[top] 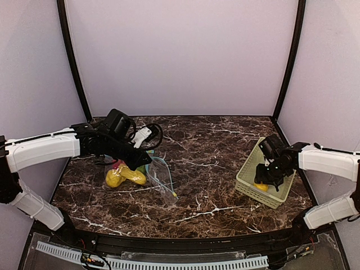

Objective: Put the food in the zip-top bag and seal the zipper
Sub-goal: Pick up the fake fruit from the bin, then place the fake fruit in the zipper food storage bag.

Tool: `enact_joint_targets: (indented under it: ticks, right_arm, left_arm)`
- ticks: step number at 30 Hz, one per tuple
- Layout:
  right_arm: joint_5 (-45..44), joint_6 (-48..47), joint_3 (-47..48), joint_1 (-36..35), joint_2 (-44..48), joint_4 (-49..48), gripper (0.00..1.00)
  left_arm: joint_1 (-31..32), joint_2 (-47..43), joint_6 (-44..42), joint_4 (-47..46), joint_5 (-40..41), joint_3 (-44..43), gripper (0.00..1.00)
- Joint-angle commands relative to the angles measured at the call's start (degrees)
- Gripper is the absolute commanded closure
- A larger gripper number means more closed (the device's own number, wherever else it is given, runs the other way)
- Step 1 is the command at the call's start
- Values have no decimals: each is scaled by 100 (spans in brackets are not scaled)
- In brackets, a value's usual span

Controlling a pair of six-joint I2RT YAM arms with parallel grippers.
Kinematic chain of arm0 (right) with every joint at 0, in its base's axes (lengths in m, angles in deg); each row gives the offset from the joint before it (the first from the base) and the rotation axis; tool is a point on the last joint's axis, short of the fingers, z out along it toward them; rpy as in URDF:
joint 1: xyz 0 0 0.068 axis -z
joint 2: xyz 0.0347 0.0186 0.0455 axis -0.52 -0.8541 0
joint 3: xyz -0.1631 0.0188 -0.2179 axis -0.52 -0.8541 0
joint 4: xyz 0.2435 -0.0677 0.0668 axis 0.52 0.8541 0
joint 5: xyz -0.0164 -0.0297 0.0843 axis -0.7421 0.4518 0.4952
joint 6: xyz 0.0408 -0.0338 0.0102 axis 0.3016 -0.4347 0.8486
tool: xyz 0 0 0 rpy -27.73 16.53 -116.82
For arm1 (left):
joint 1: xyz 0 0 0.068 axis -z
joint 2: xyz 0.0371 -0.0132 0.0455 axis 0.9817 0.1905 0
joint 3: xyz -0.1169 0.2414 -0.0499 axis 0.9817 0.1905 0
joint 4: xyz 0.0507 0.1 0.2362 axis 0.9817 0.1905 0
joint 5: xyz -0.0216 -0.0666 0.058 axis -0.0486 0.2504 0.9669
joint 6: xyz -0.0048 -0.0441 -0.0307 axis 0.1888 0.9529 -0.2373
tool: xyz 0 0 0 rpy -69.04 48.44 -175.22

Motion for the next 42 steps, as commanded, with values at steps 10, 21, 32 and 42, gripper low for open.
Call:
enact_joint_targets:
  ticks: [10, 21, 32, 42]
  right_arm:
    - [-116, -359, 844, 36, 663, 747, 54]
    - [1338, -692, 1522, -847, 1928, 24, 56]
    - [963, -1155, 1355, -3401, 1252, -2295, 57]
    - [251, -2291, 1679, -4316, -238, -3463, 56]
  left_arm:
    - [-24, -184, 651, -115, -325, -32, 99]
    - [73, 153, 2152, -830, -1613, -179, 99]
    - [423, 782, 2230, -917, -1727, 28, 99]
    - [437, 861, 2143, -900, -1840, 132, 99]
